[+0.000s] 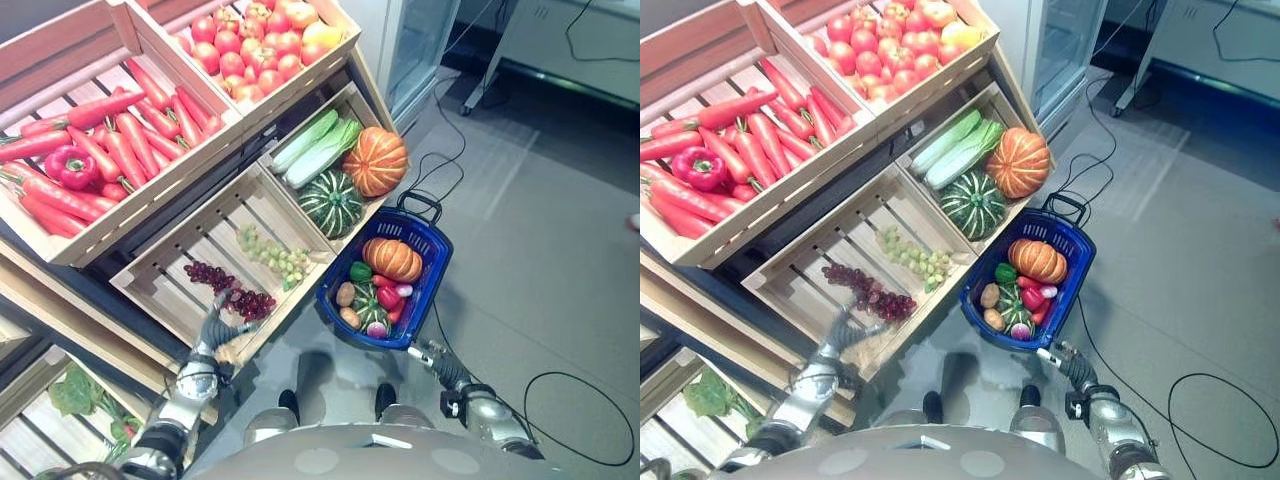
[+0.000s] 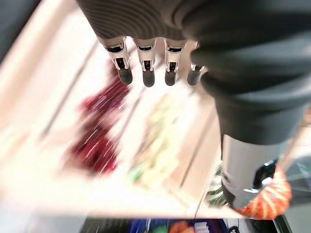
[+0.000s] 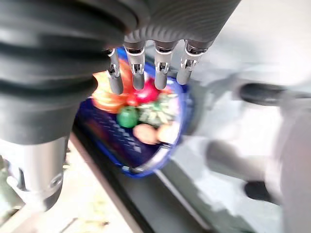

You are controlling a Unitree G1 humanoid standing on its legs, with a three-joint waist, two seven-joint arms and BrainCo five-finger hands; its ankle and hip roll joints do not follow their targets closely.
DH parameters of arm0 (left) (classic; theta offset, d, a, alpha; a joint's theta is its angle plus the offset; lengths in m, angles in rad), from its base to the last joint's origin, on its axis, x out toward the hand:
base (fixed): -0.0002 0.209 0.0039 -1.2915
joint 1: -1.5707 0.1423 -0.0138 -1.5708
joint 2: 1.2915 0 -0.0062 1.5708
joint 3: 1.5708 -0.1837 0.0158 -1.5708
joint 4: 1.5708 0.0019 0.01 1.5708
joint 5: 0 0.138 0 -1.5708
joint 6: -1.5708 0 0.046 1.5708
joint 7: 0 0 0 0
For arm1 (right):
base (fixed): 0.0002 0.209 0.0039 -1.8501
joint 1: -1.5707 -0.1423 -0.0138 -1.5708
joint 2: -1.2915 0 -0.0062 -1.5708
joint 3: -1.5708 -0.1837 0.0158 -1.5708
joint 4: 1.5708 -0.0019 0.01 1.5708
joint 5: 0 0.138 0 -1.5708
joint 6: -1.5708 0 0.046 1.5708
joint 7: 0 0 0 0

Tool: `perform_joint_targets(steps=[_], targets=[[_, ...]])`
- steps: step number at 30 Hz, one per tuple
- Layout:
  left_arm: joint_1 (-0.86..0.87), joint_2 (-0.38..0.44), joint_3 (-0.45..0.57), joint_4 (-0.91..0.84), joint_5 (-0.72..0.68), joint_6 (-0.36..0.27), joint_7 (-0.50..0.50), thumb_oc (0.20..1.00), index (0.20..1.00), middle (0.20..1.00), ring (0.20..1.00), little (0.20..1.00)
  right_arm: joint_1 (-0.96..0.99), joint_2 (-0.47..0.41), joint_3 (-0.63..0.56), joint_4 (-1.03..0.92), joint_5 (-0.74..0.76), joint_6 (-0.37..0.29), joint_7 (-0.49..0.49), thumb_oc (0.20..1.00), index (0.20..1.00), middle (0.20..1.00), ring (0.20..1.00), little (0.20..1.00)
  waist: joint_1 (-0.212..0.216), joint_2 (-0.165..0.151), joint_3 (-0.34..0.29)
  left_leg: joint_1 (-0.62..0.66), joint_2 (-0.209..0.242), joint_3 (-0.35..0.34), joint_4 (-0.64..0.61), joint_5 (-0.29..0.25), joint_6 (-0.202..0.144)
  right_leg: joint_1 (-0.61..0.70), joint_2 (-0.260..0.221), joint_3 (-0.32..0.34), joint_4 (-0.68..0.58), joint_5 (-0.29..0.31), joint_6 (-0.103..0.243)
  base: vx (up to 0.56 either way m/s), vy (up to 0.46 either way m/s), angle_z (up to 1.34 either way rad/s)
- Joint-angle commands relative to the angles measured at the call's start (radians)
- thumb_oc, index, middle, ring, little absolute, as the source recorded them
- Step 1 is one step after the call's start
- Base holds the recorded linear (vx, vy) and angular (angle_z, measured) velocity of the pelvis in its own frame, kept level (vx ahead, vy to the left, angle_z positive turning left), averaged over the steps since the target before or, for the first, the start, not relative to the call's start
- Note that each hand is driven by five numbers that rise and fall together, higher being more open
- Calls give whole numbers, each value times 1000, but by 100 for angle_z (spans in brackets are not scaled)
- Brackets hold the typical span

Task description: Pick up fruits and vegetables into the basket

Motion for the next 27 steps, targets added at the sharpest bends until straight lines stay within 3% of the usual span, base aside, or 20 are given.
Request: perform_joint_targets(steps=[1,6,15,20,25,27], targets=[[-51,81,25,-62,195,-15,144,1000,1000,1000,1000,1000,-32,-15,-15,-98,23,-48,-37,1000,1000,1000,1000,1000,-21,-32,41,-84,-19,-31,151,-128,52,-57,-76,1,176,-108,52,35,27,0],[-87,163,10,-97,386,73,308,1000,1000,1000,1000,1000,-28,-80,-32,-270,32,-61,-67,1000,1000,1000,1000,1000,-55,-18,105,-182,-16,-28,270,-154,48,-165,-86,19,285,-141,35,-4,30,-4],[-192,296,-70,-73,622,278,440,1000,1000,1000,1000,1000,-60,-157,-51,-490,15,-111,-133,1000,1000,1000,1000,1000,-117,0,212,-367,-14,2,358,-131,30,-401,-94,59,437,-157,32,-49,30,-12],[-257,355,-124,-64,695,408,443,1000,1000,1000,1000,1000,-80,-205,-63,-584,28,-121,-164,1000,1000,1000,1000,1000,-146,7,263,-480,-8,21,427,-130,23,-530,-84,86,522,-165,31,-17,34,-10],[-316,384,-145,-58,704,460,392,1000,1000,1000,1000,1000,-96,-229,-77,-647,47,-123,-189,1000,1000,1000,1000,1000,-160,4,293,-565,1,28,492,-139,24,-610,-68,99,583,-177,25,-3,1,1],[-337,391,-150,-49,712,470,368,1000,1000,1000,1000,1000,-102,-232,-78,-657,55,-125,-195,1000,1000,1000,1000,1000,-162,3,298,-577,2,21,517,-168,17,-621,-63,108,607,-206,32,47,-10,-1]])
